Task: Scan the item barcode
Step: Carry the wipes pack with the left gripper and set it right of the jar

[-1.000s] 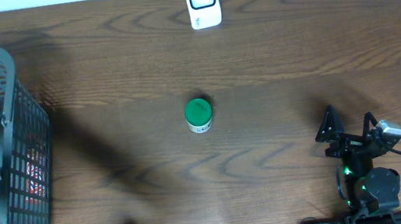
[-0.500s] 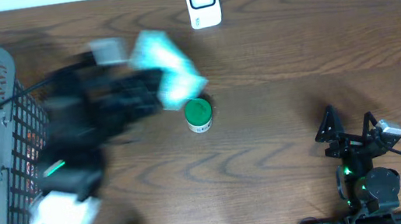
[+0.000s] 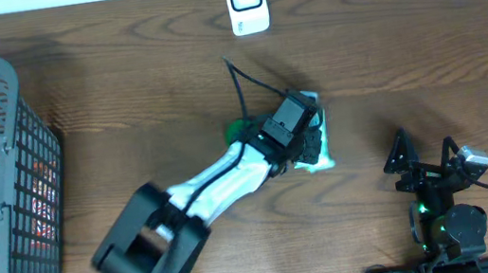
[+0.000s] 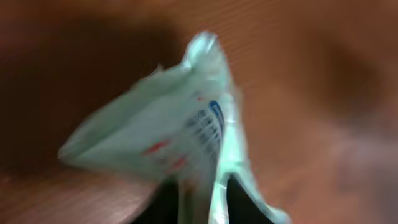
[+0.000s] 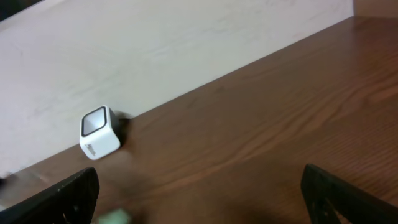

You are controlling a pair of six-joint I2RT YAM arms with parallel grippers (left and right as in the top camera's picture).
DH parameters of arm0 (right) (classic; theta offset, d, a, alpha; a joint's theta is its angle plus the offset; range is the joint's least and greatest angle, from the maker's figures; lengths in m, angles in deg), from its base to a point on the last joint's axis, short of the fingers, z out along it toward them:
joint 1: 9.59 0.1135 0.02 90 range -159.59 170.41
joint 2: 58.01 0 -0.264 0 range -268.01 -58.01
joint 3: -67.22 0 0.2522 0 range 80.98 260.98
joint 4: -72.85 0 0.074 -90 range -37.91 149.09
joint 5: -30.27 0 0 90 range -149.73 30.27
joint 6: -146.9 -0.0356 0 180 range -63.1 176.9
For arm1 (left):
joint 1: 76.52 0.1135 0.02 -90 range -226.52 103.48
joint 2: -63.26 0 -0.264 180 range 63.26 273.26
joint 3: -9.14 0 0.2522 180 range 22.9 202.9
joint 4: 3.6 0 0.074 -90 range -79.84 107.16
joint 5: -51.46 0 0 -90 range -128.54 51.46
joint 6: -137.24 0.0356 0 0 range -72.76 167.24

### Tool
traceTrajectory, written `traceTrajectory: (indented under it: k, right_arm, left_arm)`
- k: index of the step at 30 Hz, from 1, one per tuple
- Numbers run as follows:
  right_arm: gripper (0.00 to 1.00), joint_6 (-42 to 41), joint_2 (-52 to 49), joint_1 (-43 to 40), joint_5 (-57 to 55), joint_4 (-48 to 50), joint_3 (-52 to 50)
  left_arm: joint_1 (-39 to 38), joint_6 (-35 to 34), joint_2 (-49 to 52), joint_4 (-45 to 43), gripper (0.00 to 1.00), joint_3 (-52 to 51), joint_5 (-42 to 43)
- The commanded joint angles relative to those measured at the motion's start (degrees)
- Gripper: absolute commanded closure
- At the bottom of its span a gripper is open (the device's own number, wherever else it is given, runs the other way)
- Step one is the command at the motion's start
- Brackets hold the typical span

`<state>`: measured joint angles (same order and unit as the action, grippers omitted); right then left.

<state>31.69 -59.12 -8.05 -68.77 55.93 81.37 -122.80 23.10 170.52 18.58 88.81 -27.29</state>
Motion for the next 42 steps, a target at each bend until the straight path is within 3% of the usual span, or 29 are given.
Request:
traceTrajectory:
  k: [1, 4, 10, 11, 15, 34, 42]
  right_arm:
    - [0.01, 0.2, 0.1, 0.0, -0.3, -0.2, -0.1]
    - [0.01, 0.2, 0.1, 0.0, -0.3, -0.1, -0.1]
    - [0.01, 0.2, 0.1, 0.0, -0.3, -0.2, -0.1]
    - [0.01, 0.2, 0.1, 0.0, -0.3, -0.2, -0.1]
    - [0.01, 0.2, 0.1, 0.0, -0.3, -0.2, -0.1]
    - [0.01, 0.2, 0.1, 0.0, -0.3, -0.2, -0.1]
    - [0.01, 0.2, 0.1, 0.0, -0.3, -0.2, -0.1]
  left_arm:
    - [0.9, 0.9, 1.3, -1.1, 0.45, -0.1, -3.4]
    - [1.7, 1.0, -0.6, -0.5, 0.28, 1.1, -3.3]
    - [3.1, 1.2, -8.3, 0.4, 0.29, 2.6, -3.4]
    - [3.3, 1.1, -9.2, 0.4, 0.38, 2.6, -3.3]
    - [3.6, 1.1, -10.5, 1.4, 0.92, 2.6, -3.3]
    - [3.6, -4.7, 11.0, 1.9, 0.93, 2.6, 5.2]
    - [5.4, -3.2, 6.0, 5.8, 0.93, 4.0, 4.1]
